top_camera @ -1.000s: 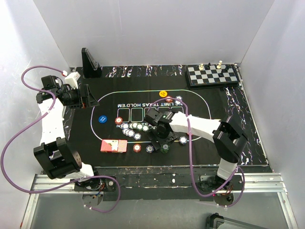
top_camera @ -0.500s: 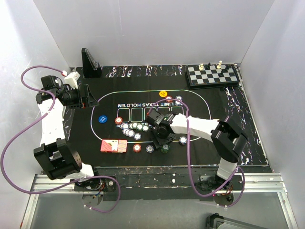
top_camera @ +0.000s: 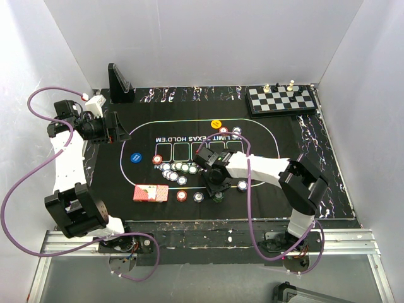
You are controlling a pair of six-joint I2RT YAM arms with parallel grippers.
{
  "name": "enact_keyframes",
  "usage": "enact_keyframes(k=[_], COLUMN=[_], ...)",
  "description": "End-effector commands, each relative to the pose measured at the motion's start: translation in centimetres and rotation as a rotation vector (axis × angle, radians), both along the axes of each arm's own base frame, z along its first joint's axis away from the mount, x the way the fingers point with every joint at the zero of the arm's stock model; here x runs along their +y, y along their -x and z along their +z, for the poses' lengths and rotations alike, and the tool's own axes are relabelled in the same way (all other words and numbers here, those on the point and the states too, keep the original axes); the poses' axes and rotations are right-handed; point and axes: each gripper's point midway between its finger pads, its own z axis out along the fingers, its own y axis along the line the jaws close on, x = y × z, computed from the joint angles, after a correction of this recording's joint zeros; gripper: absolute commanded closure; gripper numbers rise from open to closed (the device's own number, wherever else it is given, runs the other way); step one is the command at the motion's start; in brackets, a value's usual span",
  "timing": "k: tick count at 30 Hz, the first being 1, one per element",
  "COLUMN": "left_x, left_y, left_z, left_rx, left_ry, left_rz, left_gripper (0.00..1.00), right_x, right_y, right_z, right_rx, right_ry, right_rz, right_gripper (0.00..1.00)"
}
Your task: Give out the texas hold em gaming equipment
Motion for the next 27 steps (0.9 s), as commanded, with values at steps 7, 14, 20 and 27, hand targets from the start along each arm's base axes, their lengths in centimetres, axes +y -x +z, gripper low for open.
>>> enact_keyframes(k=[7, 14, 20, 27], left_x=[0.0, 0.1, 0.1, 0.2], left_y=[0.3, 0.3, 0.1, -0.2], left_z=[2.0, 2.0, 1.6, 1.4], left_rx=[-0.065, -0.066, -0.058, -0.053], left_ry=[-0.031, -0.033, -0.025, -0.017], left_rz=[-0.001, 0.0, 0.0, 0.0], left_gripper=[0.0, 0.0, 0.0, 0.0], right_x=[0.2, -1.4, -2.0, -2.4], right_y=[-0.5, -3.9, -10.2, -19.0], right_z=[2.6, 5.8, 8.2, 7.6], right_rx=[-0.025, -0.045, -0.117, -0.164], right_ry=[-0.061, -0.04, -0.058, -0.025], right_rz=[-0.02, -0.107, -0.193, -0.275], right_gripper=[0.89, 0.99, 0.99, 0.99])
